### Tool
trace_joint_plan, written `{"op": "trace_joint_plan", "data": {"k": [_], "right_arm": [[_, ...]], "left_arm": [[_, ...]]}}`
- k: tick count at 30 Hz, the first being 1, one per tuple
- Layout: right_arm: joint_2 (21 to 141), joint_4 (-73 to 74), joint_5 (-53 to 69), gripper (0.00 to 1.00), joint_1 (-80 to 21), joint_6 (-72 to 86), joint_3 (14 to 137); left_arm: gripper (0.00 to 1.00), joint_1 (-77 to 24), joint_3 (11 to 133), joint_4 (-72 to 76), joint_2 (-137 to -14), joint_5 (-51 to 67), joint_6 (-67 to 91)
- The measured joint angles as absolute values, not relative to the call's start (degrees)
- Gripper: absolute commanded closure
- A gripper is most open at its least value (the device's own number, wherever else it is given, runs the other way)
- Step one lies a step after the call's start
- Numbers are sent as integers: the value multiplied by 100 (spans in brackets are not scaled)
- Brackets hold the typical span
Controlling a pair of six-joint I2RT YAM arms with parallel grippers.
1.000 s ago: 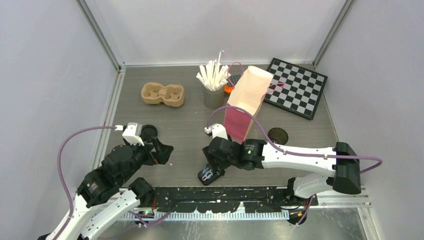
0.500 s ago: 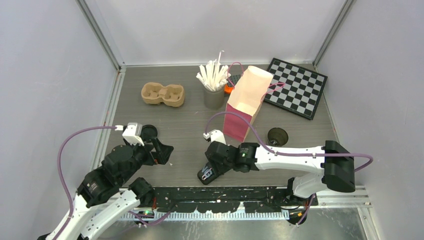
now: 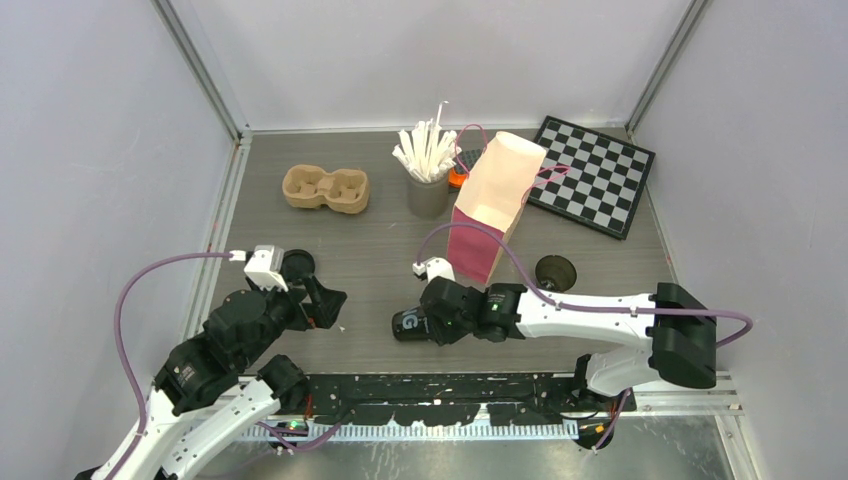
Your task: Pack the takeout coffee
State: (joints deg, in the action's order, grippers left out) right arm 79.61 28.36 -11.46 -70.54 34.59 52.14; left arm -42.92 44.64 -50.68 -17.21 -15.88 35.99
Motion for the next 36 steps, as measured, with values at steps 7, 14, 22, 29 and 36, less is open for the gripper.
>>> {"op": "trace_joint_plan", "data": {"k": [7, 14, 22, 29, 36], "right_arm": [[7856, 2827, -1214, 83, -7054, 3452, 5214], [7830, 3181, -1463, 83, -7054, 3299, 5483], [8049, 3924, -1892, 82, -7054, 2711, 7087], [9113, 4545, -2397, 80, -7054, 1562, 8698], [10569, 5170, -3308, 80, -7054, 82, 10119]], "left_arm": [[0, -4289, 4464, -5068, -1719, -1605, 3599], [1, -4289, 4464, -5078, -1678, -1691, 3610], [2, -4292, 4904, -5590, -1170, -2309, 3885], [2, -4292, 5933, -5791, -805, -2609, 3905], [2, -4292, 6062, -6276, -738, -2665, 3905]]}}
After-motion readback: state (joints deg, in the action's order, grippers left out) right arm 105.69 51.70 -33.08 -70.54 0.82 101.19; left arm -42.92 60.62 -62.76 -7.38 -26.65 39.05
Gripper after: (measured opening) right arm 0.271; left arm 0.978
